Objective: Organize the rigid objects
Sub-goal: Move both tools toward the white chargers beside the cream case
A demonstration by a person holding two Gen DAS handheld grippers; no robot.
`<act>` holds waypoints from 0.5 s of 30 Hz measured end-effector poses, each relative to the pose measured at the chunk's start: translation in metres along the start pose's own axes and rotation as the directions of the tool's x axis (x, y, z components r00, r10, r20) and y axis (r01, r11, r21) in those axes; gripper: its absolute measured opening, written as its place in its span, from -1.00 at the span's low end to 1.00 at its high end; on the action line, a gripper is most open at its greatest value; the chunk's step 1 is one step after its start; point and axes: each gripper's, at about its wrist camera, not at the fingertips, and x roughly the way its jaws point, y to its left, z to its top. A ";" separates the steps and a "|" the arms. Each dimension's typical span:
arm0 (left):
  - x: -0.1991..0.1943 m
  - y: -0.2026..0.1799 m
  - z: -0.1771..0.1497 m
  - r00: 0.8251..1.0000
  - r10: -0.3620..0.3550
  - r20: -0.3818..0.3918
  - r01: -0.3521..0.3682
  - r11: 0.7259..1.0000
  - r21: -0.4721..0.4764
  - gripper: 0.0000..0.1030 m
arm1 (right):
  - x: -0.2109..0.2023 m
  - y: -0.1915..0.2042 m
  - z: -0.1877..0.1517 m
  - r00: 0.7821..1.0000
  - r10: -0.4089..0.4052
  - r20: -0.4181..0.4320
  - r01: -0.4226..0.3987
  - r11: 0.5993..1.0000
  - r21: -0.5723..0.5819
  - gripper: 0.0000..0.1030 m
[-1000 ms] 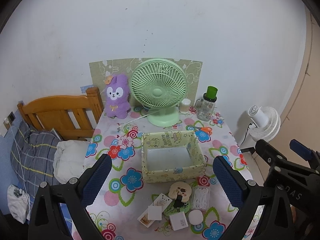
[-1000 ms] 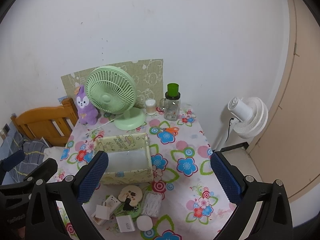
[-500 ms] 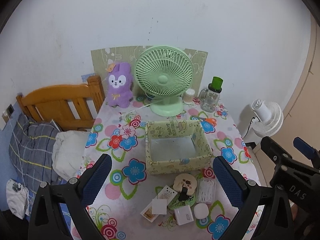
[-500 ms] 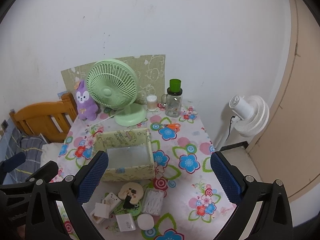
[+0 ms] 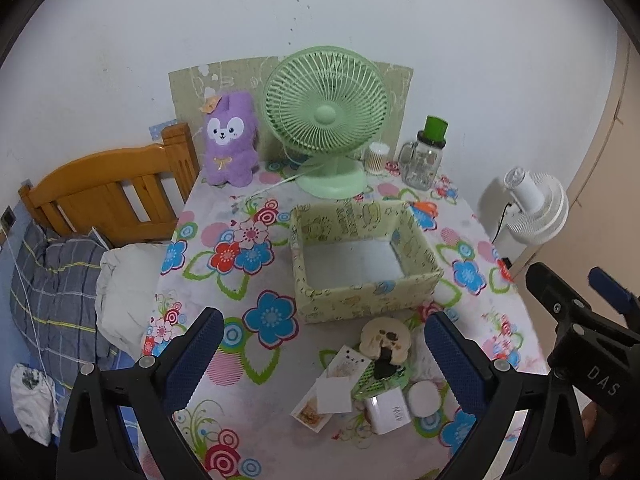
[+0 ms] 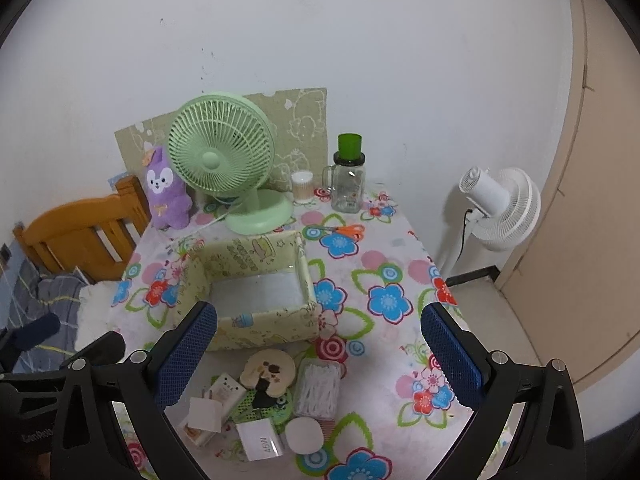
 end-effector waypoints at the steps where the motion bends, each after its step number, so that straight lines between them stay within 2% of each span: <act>1: 0.004 0.000 -0.002 1.000 0.000 -0.007 0.000 1.000 0.011 0.96 | 0.002 0.001 -0.003 1.000 -0.003 -0.001 0.003 1.000 -0.008 1.00; 15: 0.058 0.004 -0.039 0.995 -0.033 -0.096 0.043 0.993 0.107 0.92 | 0.044 0.000 -0.052 0.999 0.012 -0.047 -0.010 0.999 0.053 1.00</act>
